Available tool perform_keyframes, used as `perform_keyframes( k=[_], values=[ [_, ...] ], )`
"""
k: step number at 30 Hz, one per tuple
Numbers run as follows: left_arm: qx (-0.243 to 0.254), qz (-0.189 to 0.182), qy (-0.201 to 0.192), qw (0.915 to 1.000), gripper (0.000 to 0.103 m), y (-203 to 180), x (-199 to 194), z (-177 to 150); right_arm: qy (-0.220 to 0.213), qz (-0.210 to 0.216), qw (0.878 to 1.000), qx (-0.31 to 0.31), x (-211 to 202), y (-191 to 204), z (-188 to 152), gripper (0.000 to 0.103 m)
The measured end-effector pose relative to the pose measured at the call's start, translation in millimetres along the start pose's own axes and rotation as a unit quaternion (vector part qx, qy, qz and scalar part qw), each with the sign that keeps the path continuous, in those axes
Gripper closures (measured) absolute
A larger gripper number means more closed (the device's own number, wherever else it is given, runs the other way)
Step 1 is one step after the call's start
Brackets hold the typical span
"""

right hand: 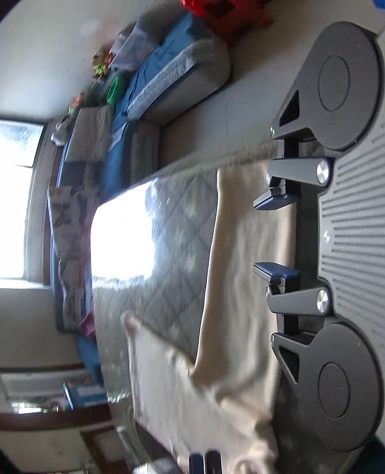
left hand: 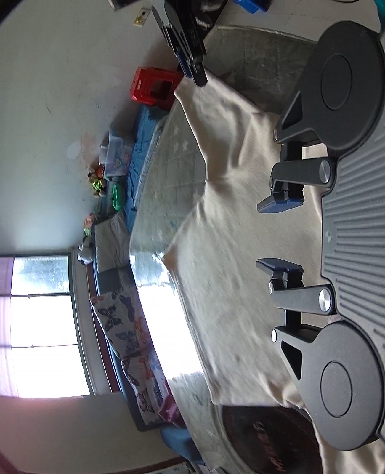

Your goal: Fold clothes

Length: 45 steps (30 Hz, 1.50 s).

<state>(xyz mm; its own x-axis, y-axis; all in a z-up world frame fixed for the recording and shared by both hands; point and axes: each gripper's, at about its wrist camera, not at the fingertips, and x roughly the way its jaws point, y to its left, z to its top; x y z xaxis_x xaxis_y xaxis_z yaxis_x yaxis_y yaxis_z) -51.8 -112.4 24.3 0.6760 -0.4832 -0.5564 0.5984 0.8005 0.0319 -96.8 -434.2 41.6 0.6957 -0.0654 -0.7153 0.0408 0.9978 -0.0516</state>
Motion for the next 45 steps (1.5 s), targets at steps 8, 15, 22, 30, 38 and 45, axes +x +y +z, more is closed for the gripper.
perform_keyframes(
  k=[8, 15, 22, 30, 38, 45],
  values=[
    [0.029, -0.059, 0.022, 0.9976, 0.066, -34.3, 13.5, -9.4, -0.011, -0.028, 1.000, -0.005, 35.1, -14.3, 18.1, 0.063],
    [0.055, -0.082, 0.028, 0.9947, 0.066, -46.4, 9.3, -16.4, -0.032, -0.051, 0.998, -0.033, 63.3, -13.2, 37.1, 0.062],
    [0.078, -0.100, 0.019, 0.9918, 0.066, -53.8, 8.5, -7.8, -0.032, -0.058, 0.996, -0.058, 74.2, -10.5, 50.2, 0.058],
    [0.087, -0.113, 0.005, 0.9898, 0.062, -62.3, 12.1, 2.2, -0.056, -0.037, 0.997, -0.038, 37.0, -10.6, 38.2, 0.058],
    [0.082, -0.146, 0.028, 0.9854, 0.062, -73.8, 30.0, -3.0, -0.032, -0.026, 0.998, -0.036, 33.6, -13.7, 13.8, 0.057],
    [0.065, -0.156, 0.029, 0.9853, 0.058, -72.6, 28.3, -1.5, -0.041, -0.032, 0.999, -0.013, 25.4, -21.5, 20.6, 0.058]
  ],
)
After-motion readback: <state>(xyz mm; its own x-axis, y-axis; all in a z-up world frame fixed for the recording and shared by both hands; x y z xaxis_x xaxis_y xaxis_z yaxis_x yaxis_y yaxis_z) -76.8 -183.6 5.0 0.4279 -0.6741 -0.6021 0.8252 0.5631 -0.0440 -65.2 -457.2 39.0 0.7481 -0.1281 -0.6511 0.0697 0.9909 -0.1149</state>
